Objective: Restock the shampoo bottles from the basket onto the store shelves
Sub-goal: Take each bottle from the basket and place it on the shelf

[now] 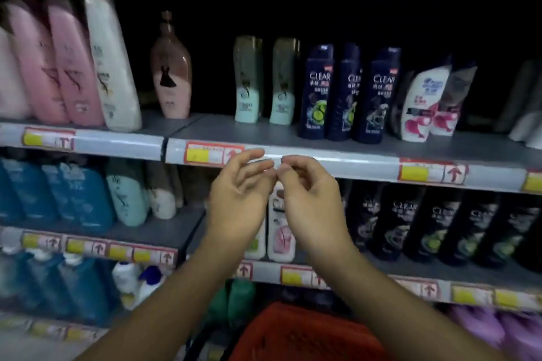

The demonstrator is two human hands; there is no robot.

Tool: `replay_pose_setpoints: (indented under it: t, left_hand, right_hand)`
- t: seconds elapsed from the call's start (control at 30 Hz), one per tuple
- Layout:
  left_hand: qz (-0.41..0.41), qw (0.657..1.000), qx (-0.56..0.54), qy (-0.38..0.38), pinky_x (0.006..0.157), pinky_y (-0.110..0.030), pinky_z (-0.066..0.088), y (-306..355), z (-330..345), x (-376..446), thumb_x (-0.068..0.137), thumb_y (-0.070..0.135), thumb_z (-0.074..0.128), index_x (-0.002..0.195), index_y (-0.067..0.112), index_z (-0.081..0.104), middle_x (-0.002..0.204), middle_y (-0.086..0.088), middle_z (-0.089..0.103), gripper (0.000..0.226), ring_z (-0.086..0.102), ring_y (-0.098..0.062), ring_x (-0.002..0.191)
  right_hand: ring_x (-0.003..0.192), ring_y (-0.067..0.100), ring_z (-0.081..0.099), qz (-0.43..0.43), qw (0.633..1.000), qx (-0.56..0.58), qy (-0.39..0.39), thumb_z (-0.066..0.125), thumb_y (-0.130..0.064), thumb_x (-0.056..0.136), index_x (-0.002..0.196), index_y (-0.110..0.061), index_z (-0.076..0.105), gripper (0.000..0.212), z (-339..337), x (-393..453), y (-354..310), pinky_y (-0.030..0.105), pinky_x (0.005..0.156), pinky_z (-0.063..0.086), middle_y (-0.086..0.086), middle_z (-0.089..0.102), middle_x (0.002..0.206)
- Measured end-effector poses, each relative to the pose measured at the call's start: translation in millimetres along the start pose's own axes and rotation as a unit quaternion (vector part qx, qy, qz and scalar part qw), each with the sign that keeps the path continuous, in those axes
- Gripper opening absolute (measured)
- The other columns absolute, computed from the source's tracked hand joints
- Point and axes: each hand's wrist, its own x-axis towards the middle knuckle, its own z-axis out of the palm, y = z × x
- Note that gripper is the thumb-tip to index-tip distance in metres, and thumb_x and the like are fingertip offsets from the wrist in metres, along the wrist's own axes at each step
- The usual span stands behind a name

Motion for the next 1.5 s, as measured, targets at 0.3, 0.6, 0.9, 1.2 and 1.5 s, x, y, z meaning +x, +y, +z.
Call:
replay_pose_setpoints:
  t: [0.3,0.6,0.9,1.2,1.5]
  left_hand:
    - [-0.127,0.973,0.186,-0.054,0.081,-0.048,0.057,-128.9,-23.9,-110.6,0.093,0.014,0.068,0.102,0.020,0.068,0.096,-0.021,0.072,0.010,0.068,-0.033,0.086]
    - [-0.345,0.825,0.351,-0.277,0.077,-0.021,0.048,-207.1,-33.9,-151.1,0.096,0.020,0.063,0.115,0.030,0.060,0.107,0.012,0.067,0.022,0.064,-0.009,0.093]
    - [-0.413,0.771,0.372,-0.312,0.073,-0.023,0.051,-234.2,-33.5,-170.1,0.095,0.015,0.062,0.121,0.026,0.059,0.108,0.009,0.067,0.028,0.065,-0.009,0.091]
    - [-0.397,0.778,0.381,-0.303,0.063,-0.005,0.040,-282.3,-30.2,-162.7,0.093,0.005,0.060,0.120,0.022,0.062,0.114,0.005,0.069,0.032,0.063,-0.011,0.104]
    - [-0.331,0.746,0.418,-0.399,0.066,-0.010,0.042,-303.7,-9.2,-162.7,0.090,0.003,0.059,0.130,0.023,0.057,0.126,0.002,0.063,0.044,0.060,-0.011,0.099]
  right_hand:
    - [0.090,0.019,0.064,-0.014,0.972,-0.217,-0.090,0.055,-0.023,0.104,0.106,-0.019,0.066,0.012,-114.8,-91.9,167.5,0.034,0.076,0.051,0.000,0.066,0.098]
    - [0.081,0.013,0.072,0.303,0.823,-0.393,-0.275,0.058,-0.020,0.097,0.084,-0.028,0.069,0.018,-147.5,-164.1,328.6,0.020,0.067,0.048,-0.002,0.077,0.087]
    - [0.080,0.020,0.063,0.298,0.756,-0.423,-0.402,0.058,-0.027,0.095,0.064,-0.026,0.048,0.033,-138.3,-183.4,354.3,0.034,0.070,0.049,-0.011,0.059,0.073]
    - [0.108,0.028,0.067,0.499,0.773,-0.297,-0.256,0.066,-0.029,0.093,0.120,-0.001,0.065,0.039,-93.9,-206.3,444.9,0.032,0.078,0.051,0.011,0.069,0.121]
    - [0.136,0.042,0.047,0.582,0.680,-0.401,-0.196,0.072,-0.036,0.087,0.152,0.000,0.018,0.092,-65.8,-235.5,488.6,0.048,0.105,0.047,0.025,0.042,0.149]
